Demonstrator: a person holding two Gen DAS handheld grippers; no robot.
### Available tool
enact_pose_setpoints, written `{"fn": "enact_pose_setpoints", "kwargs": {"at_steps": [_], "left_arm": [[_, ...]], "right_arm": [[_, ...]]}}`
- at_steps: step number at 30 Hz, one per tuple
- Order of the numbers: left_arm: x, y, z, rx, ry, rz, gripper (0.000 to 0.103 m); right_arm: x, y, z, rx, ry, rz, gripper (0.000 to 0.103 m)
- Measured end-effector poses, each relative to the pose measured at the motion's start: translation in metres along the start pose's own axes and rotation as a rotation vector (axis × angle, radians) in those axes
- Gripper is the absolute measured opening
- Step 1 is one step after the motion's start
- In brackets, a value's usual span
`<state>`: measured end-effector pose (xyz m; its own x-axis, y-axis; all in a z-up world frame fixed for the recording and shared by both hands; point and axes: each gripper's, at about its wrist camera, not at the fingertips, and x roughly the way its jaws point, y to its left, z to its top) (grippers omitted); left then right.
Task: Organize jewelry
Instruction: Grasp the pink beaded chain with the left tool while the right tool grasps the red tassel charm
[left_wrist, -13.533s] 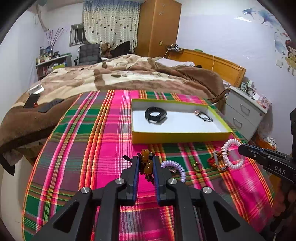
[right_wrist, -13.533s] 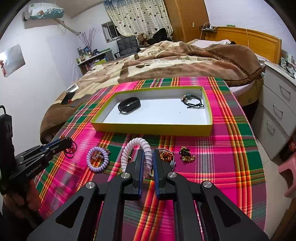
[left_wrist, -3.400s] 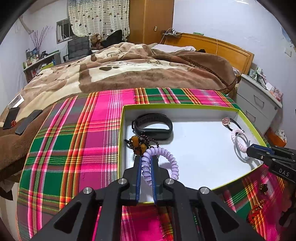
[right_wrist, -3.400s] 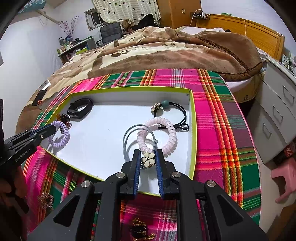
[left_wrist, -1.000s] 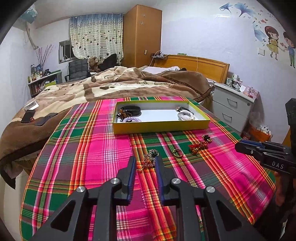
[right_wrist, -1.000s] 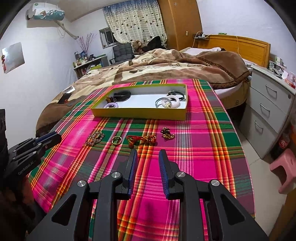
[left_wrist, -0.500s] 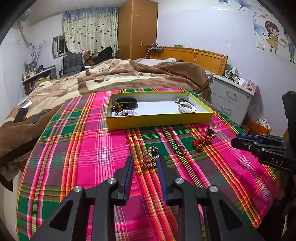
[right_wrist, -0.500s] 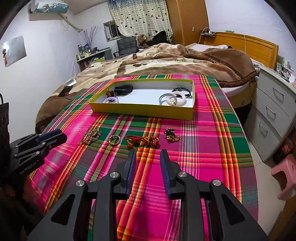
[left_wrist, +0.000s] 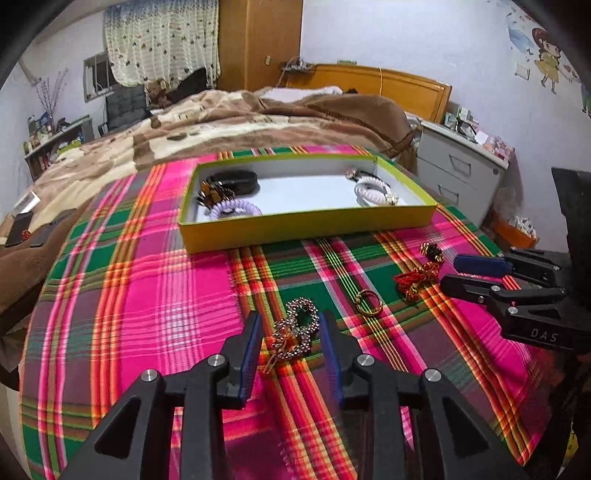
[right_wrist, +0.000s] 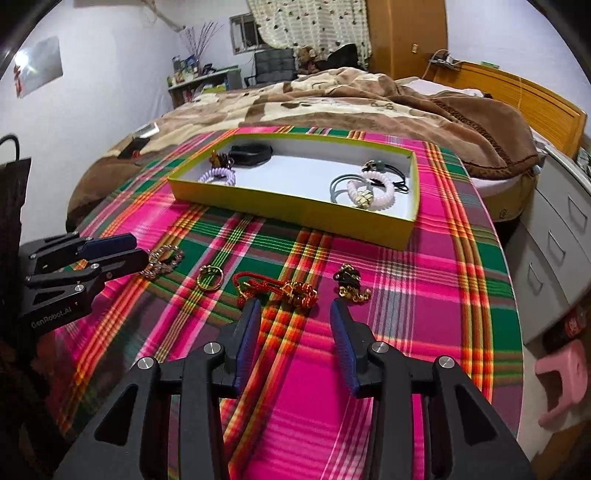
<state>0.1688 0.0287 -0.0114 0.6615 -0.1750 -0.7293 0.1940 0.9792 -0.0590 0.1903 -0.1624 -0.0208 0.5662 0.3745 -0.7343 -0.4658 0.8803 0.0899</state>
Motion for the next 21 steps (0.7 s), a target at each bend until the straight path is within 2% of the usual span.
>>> {"fn": "enact_pose_setpoints", "kwargs": {"at_steps": [7, 11, 14, 16, 19, 20, 21], "left_arm": [[0.018, 0.005, 0.002, -0.025, 0.068, -0.018, 0.031], [0.019, 0.006, 0.002, -0.027, 0.075, -0.02, 0.031], [0.019, 0.004, 0.001, -0.019, 0.075, -0.005, 0.031], [0.018, 0.002, 0.001, -0.009, 0.075, 0.004, 0.023], [0.016, -0.001, -0.001, 0.004, 0.072, 0.0, 0.021], [0.015, -0.001, -0.001, 0.006, 0.07, -0.002, 0.021], [0.013, -0.002, -0.002, 0.008, 0.068, -0.003, 0.021]], "right_arm": [[0.018, -0.001, 0.008, -0.038, 0.04, 0.002, 0.04], [0.025, 0.0, 0.009, -0.055, 0.065, 0.009, 0.039], [0.025, 0.002, 0.008, -0.064, 0.064, -0.002, 0.024], [0.025, 0.004, 0.008, -0.073, 0.066, -0.008, 0.023], [0.022, 0.008, 0.005, -0.085, 0.06, -0.021, 0.02], [0.021, 0.009, 0.005, -0.084, 0.058, -0.023, 0.011], [0.019, 0.009, 0.003, -0.077, 0.055, -0.021, 0.009]]}}
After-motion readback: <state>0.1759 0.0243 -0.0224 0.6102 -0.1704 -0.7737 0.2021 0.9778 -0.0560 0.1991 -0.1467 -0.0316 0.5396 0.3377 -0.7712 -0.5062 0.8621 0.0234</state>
